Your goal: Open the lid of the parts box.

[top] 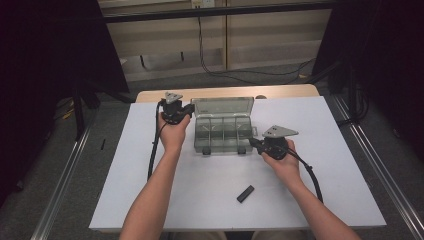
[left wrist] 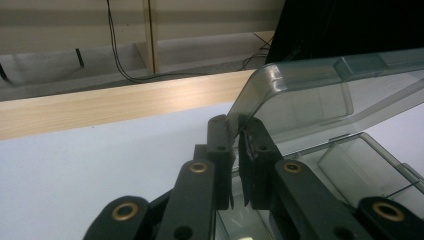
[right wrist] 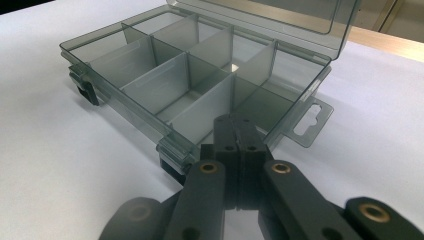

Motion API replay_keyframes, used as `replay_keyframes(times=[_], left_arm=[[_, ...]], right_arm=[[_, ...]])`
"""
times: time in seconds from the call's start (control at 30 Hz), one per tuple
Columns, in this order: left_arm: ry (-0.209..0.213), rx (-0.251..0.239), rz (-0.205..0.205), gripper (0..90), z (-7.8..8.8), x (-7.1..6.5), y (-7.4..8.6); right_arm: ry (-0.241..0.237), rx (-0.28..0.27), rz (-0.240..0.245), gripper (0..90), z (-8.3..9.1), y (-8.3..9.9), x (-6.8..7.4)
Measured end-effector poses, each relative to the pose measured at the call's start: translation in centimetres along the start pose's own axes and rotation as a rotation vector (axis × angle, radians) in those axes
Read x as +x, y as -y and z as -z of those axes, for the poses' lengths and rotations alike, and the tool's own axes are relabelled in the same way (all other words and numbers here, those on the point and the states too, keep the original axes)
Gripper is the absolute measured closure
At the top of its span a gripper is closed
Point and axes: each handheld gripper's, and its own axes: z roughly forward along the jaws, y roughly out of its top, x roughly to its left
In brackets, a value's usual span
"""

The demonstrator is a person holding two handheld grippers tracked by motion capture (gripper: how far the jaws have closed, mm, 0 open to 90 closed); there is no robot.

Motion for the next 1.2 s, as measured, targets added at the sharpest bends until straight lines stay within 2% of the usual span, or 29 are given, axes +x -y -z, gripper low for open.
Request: replay_keyframes(times=[0.2,0.5,0.97,1.2], left_arm=[[-0.004,-0.001,0.012,84.5,-0.3,0.1,-0.3],[-0.017,0.011,0.004,84.6,-0.8,0.2,-0.7],[-0.019,0.0,0.037,84.9,-1.6,0.5,-0.9],[-0.032,0.005,0.02,85.5,-1.9,0.5,-1.2]], right_arm=[[-0.001,0.0,-0.001,90.0,0.0,0.0,0.0],[-0.002,-0.001,0.004,90.0,0.0,0.0,0.0],[0.003,-0.001,0.005,90.0,0.0,0.0,0.1],[0.0,-0.002,0.006,90.0,0.0,0.0,0.0]])
